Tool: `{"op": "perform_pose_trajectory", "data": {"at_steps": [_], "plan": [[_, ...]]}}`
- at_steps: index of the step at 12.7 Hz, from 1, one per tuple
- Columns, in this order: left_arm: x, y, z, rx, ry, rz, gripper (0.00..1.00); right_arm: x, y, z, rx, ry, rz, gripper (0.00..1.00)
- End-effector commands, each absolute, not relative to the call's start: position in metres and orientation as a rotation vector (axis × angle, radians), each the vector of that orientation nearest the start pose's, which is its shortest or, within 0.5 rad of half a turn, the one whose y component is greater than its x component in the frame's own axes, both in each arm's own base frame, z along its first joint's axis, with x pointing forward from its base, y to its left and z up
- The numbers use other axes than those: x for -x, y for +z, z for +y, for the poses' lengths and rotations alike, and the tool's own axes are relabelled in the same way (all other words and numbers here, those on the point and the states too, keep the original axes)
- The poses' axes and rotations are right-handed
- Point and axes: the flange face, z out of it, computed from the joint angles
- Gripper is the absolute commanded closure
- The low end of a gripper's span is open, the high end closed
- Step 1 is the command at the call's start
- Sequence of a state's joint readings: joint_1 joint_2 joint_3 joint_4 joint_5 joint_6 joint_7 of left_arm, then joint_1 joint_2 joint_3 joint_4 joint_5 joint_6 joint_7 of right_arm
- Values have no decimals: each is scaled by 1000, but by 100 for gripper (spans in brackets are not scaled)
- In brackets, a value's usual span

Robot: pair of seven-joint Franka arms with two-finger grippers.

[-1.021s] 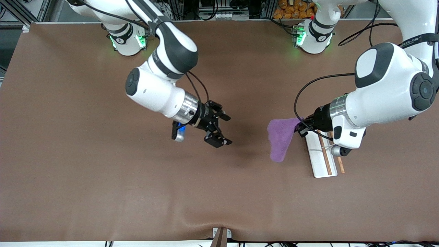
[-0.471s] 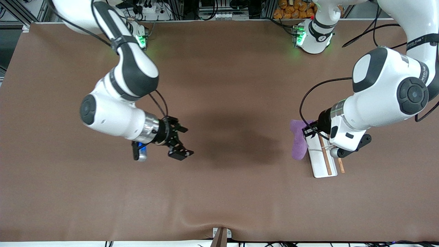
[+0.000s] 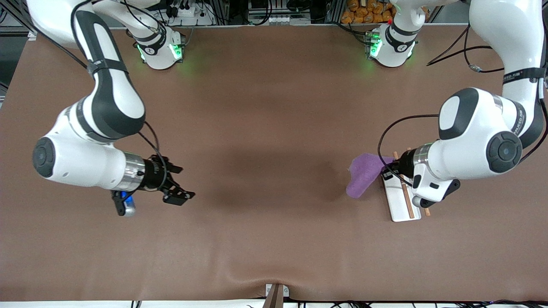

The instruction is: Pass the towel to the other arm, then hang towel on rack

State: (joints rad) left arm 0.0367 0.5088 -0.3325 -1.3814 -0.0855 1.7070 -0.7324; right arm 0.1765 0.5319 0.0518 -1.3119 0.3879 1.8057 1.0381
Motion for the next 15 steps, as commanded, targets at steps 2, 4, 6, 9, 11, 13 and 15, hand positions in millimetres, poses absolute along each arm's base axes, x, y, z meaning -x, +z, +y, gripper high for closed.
{"op": "perform_pose_trajectory", "data": {"at_steps": [2,4,6,9,11,13,15], "plan": [[-664,408,-136,3065,437,-738,100,-678,456,109,2729,360,984,0],[-665,407,-116,3049,462,-765,100,-673,466,62,2794,356,824,0],[-667,403,-88,3057,490,-739,100,-665,483,38,2893,315,684,0],[-671,400,-54,3072,497,-730,100,-644,507,36,3050,248,563,0],[-672,391,-46,3040,487,-714,100,-622,527,48,3102,203,483,0],[-674,383,-39,3020,483,-702,100,-601,540,57,3133,171,454,0],[-677,376,-22,3014,474,-677,100,-576,551,63,3139,106,431,0]]}}
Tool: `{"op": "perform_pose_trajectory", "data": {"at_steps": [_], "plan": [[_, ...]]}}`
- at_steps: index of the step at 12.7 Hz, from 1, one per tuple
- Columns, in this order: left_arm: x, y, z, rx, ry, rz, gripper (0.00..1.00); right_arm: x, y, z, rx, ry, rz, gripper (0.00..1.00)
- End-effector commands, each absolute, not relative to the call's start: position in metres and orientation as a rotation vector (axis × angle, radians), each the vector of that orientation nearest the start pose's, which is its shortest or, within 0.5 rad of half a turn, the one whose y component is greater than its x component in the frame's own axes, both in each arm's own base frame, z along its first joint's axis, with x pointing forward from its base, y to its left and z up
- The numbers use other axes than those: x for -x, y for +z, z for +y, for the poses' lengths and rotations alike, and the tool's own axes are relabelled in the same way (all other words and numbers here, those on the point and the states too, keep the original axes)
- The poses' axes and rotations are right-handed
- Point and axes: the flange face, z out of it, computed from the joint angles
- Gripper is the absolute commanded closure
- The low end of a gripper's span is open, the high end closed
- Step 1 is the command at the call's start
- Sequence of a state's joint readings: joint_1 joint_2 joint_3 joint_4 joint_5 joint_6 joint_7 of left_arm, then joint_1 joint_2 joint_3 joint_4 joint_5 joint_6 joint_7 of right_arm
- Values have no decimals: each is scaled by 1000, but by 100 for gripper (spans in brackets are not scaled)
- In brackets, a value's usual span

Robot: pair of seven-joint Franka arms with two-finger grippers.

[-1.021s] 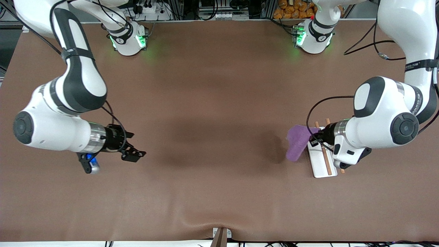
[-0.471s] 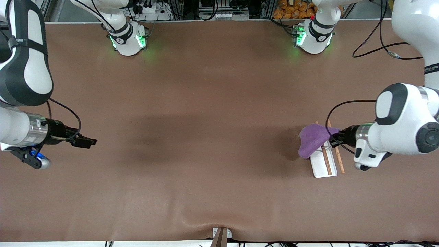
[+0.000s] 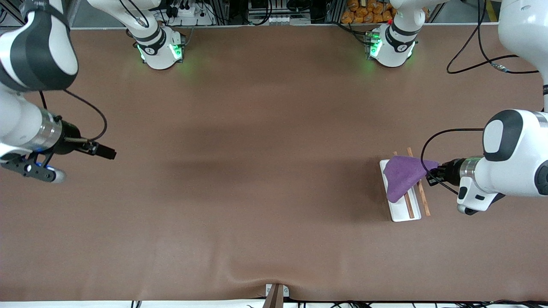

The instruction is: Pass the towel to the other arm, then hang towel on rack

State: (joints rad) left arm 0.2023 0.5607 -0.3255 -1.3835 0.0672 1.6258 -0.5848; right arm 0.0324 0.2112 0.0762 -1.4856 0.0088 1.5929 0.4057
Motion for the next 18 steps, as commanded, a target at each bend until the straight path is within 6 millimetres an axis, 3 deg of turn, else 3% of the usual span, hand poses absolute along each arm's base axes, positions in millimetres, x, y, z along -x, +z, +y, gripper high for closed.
{"op": "perform_pose_trajectory", "data": {"at_steps": [1,5,10,13,15,16,18], "plan": [[-677,373,-14,3018,477,-646,100,-568,555,61,3144,88,406,0],[-680,367,4,3034,459,-604,100,-543,564,63,3146,-17,332,0],[-687,351,32,3064,424,-561,100,-544,579,48,3180,-56,254,0],[-689,336,62,3090,424,-544,100,-553,582,37,3173,-69,291,0],[-690,328,65,3091,426,-551,100,-554,587,37,3171,-86,289,0],[-691,326,64,3093,422,-550,85,-555,590,37,3170,-96,289,0],[-691,323,71,3085,413,-568,0,-555,590,37,3170,-98,289,0]]}}
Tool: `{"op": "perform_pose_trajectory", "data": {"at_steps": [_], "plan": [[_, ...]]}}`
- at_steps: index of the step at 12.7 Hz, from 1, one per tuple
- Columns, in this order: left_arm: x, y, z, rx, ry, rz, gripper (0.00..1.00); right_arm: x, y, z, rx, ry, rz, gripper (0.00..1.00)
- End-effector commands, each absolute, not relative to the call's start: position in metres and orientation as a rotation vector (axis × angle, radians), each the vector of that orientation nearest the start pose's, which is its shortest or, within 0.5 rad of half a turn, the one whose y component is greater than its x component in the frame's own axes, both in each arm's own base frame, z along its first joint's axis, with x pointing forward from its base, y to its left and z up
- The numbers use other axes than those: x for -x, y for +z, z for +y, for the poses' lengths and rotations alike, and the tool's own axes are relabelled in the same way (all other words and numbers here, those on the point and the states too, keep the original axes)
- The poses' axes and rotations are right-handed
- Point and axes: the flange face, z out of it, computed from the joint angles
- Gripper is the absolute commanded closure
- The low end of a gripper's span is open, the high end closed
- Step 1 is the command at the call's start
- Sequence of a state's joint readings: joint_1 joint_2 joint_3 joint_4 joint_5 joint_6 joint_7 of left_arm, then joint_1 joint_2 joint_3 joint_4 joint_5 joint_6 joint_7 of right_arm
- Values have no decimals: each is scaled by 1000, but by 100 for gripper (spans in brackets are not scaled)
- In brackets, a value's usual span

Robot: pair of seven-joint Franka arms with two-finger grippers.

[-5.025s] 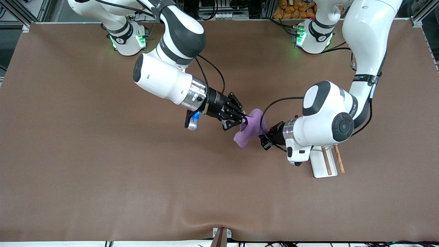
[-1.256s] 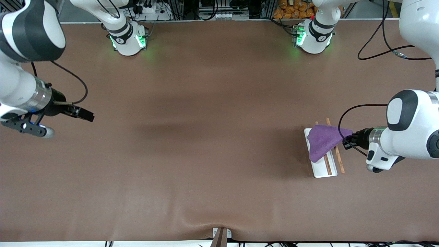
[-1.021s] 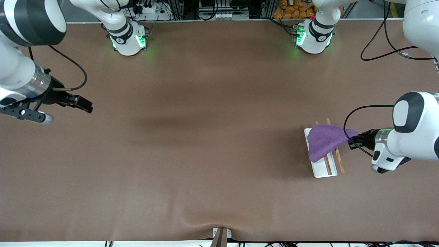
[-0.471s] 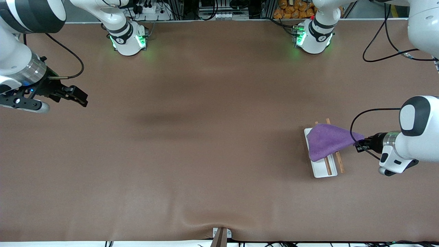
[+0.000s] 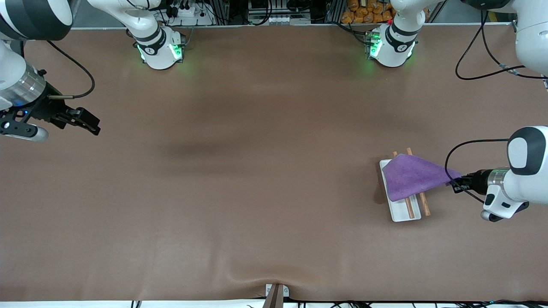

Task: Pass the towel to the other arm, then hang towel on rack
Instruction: 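Open the left gripper to release the towel on the rack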

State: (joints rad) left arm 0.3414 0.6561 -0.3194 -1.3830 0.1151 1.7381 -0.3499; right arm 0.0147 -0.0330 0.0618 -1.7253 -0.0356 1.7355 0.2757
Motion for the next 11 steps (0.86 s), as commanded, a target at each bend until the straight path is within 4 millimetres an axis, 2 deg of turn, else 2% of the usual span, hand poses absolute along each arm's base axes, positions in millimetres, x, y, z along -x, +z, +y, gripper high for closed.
{"op": "perform_pose_trajectory", "data": {"at_steps": [1,2,4,6,8,11], "plan": [[-692,328,67,3085,401,-568,0,-555,590,39,3170,-98,287,0],[-692,339,65,3082,379,-567,0,-555,590,39,3169,-98,291,0],[-685,393,60,3077,295,-558,0,-554,590,41,3169,-96,292,0],[-670,453,54,3065,236,-537,0,-555,593,42,3168,-106,289,0],[-656,500,50,3064,173,-488,0,-553,597,44,3170,-94,288,0],[-635,551,41,3081,121,-338,0,-553,598,44,3171,-92,281,0]]}}
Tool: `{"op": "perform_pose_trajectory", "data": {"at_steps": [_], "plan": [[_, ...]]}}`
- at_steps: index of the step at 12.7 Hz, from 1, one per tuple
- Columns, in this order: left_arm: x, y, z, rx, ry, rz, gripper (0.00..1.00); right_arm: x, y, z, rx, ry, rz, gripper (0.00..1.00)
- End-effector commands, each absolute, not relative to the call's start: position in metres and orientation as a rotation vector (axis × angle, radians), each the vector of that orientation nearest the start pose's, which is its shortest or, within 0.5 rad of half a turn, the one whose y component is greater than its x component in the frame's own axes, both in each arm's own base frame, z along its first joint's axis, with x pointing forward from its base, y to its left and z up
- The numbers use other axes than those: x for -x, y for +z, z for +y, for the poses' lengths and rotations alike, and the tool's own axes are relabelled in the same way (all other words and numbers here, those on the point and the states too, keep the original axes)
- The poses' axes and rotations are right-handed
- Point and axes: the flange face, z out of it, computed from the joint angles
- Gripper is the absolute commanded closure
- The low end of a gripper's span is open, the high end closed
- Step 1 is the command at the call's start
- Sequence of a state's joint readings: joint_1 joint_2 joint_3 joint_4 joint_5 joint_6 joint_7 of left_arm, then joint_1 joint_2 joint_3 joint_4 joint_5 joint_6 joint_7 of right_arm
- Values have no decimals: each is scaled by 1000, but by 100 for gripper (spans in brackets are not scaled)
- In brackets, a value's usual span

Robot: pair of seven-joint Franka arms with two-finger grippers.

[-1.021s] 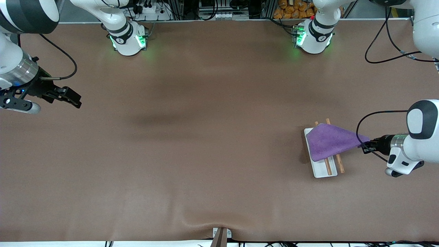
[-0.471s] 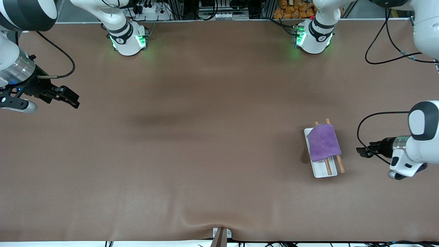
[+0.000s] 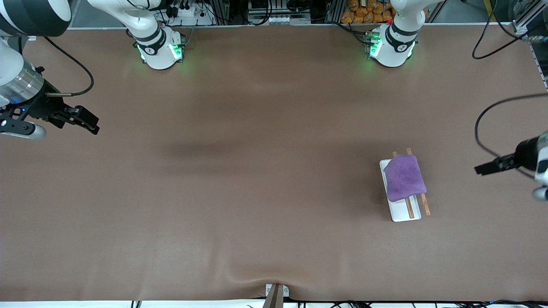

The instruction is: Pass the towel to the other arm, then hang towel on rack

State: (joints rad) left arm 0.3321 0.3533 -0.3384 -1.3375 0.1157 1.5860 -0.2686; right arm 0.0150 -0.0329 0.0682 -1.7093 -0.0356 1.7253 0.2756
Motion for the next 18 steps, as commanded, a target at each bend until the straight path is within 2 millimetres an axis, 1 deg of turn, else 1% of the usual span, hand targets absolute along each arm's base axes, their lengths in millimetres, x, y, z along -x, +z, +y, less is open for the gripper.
{"op": "perform_pose_trajectory", "data": {"at_steps": [1,2,4,5,6,8,9,10,12,13,14,15,16,17,18], "plan": [[-627,566,38,3076,105,-332,0,-553,598,44,3171,-92,284,0],[-619,580,29,3073,104,-315,0,-553,599,44,3171,-94,281,0],[-598,615,10,3062,77,-285,0,-554,606,43,3167,-117,277,0],[-591,624,1,3059,69,-265,0,-554,606,43,3165,-117,282,0],[-585,632,-1,3057,68,-261,0,-554,605,43,3164,-115,284,0],[-578,638,-9,3057,72,-242,0,-555,605,44,3157,-112,287,0],[-571,650,-14,3064,51,-239,0,-555,611,44,3151,-128,287,0],[-567,656,-19,3076,37,-230,0,-555,611,44,3148,-125,290,0],[-561,661,-27,3101,47,-217,0,-555,611,45,3143,-123,293,0],[-560,659,-30,3112,61,-194,0,-555,611,46,3143,-123,291,0],[-560,653,-32,3112,79,-173,0,-555,611,45,3143,-123,293,0],[-558,651,-30,3105,88,-186,0,-555,611,44,3143,-123,295,0],[-555,644,-34,3104,110,-183,0,-555,611,44,3143,-123,295,0],[-551,640,-30,3124,118,-202,0,-555,610,43,3144,-121,295,0],[-547,633,-32,3138,118,-206,0,-555,611,44,3144,-121,293,0]]}}
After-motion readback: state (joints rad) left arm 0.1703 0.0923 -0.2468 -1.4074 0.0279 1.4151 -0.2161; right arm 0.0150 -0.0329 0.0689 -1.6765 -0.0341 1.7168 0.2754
